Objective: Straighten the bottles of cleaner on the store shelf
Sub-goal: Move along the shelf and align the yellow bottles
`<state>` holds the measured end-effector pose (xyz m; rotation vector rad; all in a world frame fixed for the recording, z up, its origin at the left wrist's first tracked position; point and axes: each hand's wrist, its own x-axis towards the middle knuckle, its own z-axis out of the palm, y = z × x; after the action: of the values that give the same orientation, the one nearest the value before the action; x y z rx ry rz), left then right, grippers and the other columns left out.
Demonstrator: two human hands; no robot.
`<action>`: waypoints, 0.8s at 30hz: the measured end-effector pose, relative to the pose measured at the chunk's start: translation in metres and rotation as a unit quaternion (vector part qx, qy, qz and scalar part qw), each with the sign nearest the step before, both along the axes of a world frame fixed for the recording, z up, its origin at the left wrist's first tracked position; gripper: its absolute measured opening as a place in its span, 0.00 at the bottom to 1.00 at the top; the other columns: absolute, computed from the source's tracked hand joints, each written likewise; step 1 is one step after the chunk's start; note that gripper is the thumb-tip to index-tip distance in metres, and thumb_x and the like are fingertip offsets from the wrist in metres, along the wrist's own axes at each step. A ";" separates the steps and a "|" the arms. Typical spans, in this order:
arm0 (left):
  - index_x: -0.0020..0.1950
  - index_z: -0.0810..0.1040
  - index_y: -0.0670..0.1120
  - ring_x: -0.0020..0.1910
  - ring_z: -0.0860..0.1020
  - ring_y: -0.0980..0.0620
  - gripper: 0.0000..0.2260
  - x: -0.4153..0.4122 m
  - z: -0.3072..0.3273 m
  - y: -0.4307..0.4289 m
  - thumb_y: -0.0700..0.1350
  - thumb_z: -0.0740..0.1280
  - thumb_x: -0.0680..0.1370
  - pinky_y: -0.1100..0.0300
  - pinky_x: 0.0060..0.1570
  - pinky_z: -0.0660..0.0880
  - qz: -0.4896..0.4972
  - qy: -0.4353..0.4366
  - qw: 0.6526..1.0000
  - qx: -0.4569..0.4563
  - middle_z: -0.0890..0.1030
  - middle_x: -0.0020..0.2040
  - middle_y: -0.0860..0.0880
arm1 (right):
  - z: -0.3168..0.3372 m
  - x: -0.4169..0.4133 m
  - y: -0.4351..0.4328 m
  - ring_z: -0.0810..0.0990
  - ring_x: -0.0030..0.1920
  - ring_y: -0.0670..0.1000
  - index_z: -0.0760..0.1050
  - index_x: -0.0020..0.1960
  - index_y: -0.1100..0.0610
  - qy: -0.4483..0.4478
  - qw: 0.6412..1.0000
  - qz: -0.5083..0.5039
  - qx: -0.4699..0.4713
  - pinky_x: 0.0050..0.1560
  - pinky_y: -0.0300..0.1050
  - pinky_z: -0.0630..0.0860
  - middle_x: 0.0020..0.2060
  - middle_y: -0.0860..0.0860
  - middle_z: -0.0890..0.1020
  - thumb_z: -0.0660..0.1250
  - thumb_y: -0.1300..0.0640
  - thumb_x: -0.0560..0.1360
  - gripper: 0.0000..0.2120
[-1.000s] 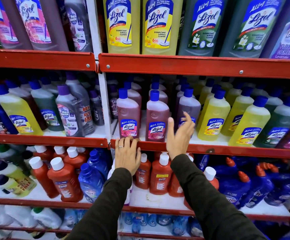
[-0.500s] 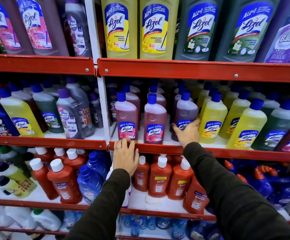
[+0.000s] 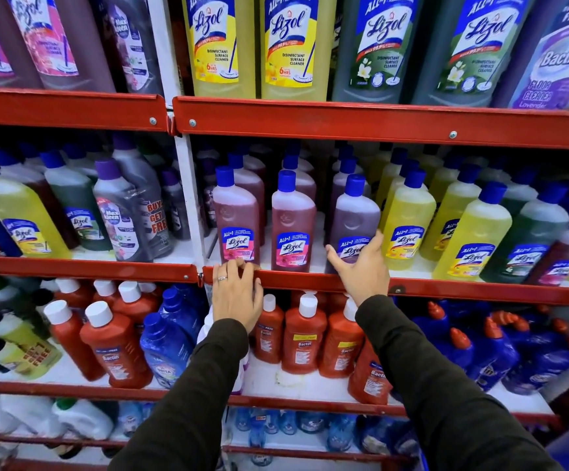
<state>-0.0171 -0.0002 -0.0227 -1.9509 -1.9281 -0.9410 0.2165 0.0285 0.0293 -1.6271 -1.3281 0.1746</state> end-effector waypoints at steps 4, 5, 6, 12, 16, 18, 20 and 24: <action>0.57 0.76 0.41 0.57 0.75 0.36 0.12 0.002 0.003 -0.002 0.44 0.69 0.76 0.42 0.60 0.74 0.006 -0.005 1.000 -0.008 0.78 0.55 0.37 | -0.001 0.002 0.001 0.83 0.61 0.59 0.60 0.75 0.59 0.009 1.000 0.020 -0.007 0.57 0.52 0.83 0.65 0.58 0.79 0.75 0.35 0.70 0.46; 0.57 0.77 0.41 0.57 0.75 0.36 0.12 0.002 0.003 -0.002 0.43 0.69 0.76 0.42 0.59 0.75 0.007 -0.006 1.000 -0.010 0.78 0.55 0.37 | -0.002 0.004 0.000 0.81 0.63 0.59 0.60 0.76 0.59 0.013 1.000 0.025 -0.005 0.59 0.54 0.83 0.66 0.58 0.78 0.74 0.34 0.70 0.46; 0.57 0.76 0.41 0.56 0.75 0.36 0.12 0.003 0.003 -0.003 0.43 0.69 0.75 0.42 0.59 0.75 0.006 -0.006 1.000 -0.011 0.78 0.55 0.37 | -0.003 0.006 -0.001 0.79 0.66 0.59 0.60 0.76 0.60 0.010 1.000 0.025 0.007 0.63 0.55 0.81 0.67 0.58 0.76 0.72 0.33 0.71 0.46; 0.58 0.76 0.41 0.58 0.75 0.37 0.13 0.005 0.003 -0.002 0.44 0.69 0.76 0.42 0.59 0.75 0.012 -0.016 1.000 -0.020 0.77 0.55 0.38 | -0.001 0.034 0.001 0.66 0.77 0.58 0.61 0.79 0.58 0.056 0.985 -0.080 0.140 0.77 0.58 0.62 0.76 0.60 0.66 0.60 0.42 0.83 0.31; 0.60 0.76 0.40 0.60 0.74 0.37 0.14 0.008 0.004 -0.001 0.45 0.68 0.77 0.42 0.61 0.75 0.021 -0.018 0.999 -0.040 0.77 0.57 0.38 | 0.013 0.065 0.029 0.63 0.79 0.65 0.53 0.82 0.63 0.107 0.988 -0.110 0.028 0.77 0.59 0.63 0.78 0.64 0.63 0.72 0.46 0.77 0.44; 0.61 0.76 0.41 0.61 0.74 0.37 0.15 0.008 0.005 -0.001 0.46 0.68 0.77 0.43 0.61 0.75 0.025 -0.020 0.998 -0.049 0.77 0.58 0.38 | 0.017 0.077 0.042 0.64 0.78 0.66 0.52 0.81 0.66 0.108 0.989 -0.087 -0.048 0.77 0.58 0.64 0.77 0.66 0.64 0.76 0.46 0.73 0.50; 0.62 0.76 0.41 0.61 0.74 0.37 0.15 0.009 0.006 -0.002 0.46 0.68 0.77 0.43 0.61 0.75 0.028 -0.021 0.998 -0.051 0.77 0.58 0.38 | 0.019 0.086 0.050 0.66 0.77 0.66 0.51 0.81 0.67 0.102 0.989 -0.076 -0.076 0.77 0.60 0.66 0.76 0.66 0.66 0.79 0.46 0.71 0.53; 0.61 0.76 0.41 0.61 0.74 0.38 0.15 0.009 0.008 -0.002 0.45 0.68 0.77 0.44 0.60 0.75 0.031 -0.020 0.998 -0.053 0.77 0.58 0.38 | 0.015 0.093 0.052 0.70 0.75 0.66 0.52 0.80 0.67 0.072 0.992 -0.067 -0.082 0.74 0.61 0.71 0.74 0.67 0.69 0.79 0.46 0.70 0.53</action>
<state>-0.0076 -0.0020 -0.0150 -1.9296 -2.0886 -0.8861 0.3095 0.0809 0.0446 -1.8006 -1.1162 0.3217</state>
